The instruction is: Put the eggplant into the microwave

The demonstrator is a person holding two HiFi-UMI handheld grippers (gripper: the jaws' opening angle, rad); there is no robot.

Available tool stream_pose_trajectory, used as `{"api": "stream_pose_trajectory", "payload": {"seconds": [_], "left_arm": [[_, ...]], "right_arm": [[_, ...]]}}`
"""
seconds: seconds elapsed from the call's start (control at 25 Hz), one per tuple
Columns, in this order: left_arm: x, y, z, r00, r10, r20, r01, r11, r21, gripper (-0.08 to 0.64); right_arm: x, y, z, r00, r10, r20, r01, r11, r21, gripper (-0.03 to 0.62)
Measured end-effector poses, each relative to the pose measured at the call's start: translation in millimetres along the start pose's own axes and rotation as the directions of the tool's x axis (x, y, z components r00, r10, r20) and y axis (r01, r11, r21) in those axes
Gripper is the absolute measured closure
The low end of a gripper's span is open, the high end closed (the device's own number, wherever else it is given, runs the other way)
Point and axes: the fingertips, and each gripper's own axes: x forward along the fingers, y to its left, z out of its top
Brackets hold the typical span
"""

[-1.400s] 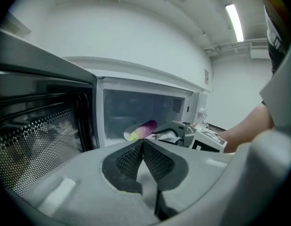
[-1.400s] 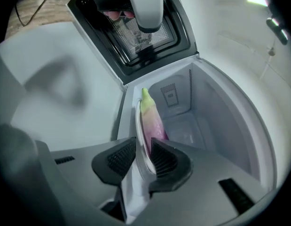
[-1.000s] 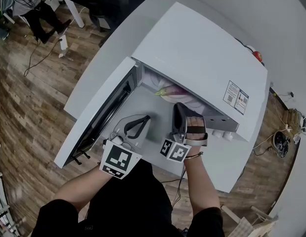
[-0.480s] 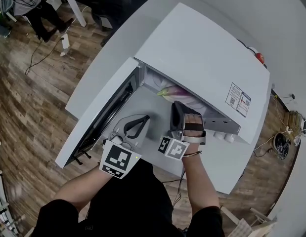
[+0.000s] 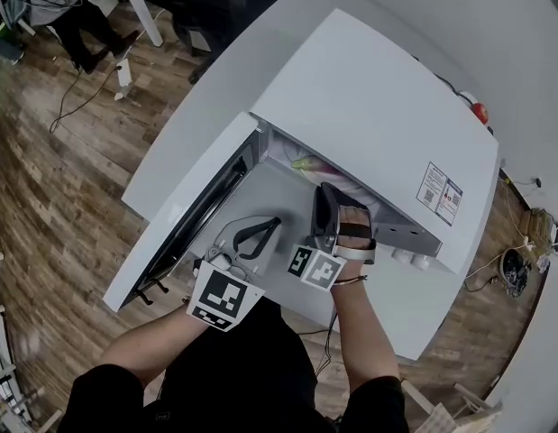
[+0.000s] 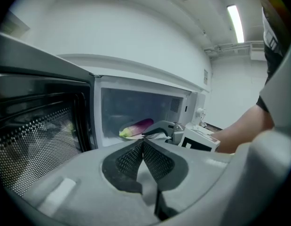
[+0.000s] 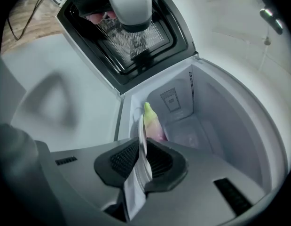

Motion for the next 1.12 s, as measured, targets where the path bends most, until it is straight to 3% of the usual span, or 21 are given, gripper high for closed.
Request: {"api": "stream_pose_trajectory", "payload": {"seconds": [0.52, 0.76, 0.96, 1.12], "left_arm": [[-2.4, -7.2, 3.1, 1.000, -0.007, -0.002, 0.007, 1.000, 0.014, 0.552], [-33.7, -14.7, 14.7, 0.999, 0.000, 0.043, 0.003, 0.998, -0.061, 0.552], [-68.2, -25.9, 29.1, 0.997, 0.019, 0.074, -0.015, 0.998, -0.058, 0.552], [-94.8, -27.0, 43.2, 0.993, 0.029, 0.112, -0.026, 0.999, -0.035, 0.552]], "right_arm": [[3.8, -9.1, 0.9, 1.000, -0.003, -0.001, 0.003, 0.997, 0.078, 0.531], [-36.9, -17.4, 10.2, 1.000, 0.017, 0.023, -0.021, 0.987, 0.159, 0.532], [-53.1, -18.1, 11.6, 1.000, 0.018, 0.011, -0.019, 0.987, 0.161, 0.532], [-74.3, -37.8, 27.0, 0.999, -0.007, 0.031, 0.000, 0.975, 0.223, 0.532]]}}
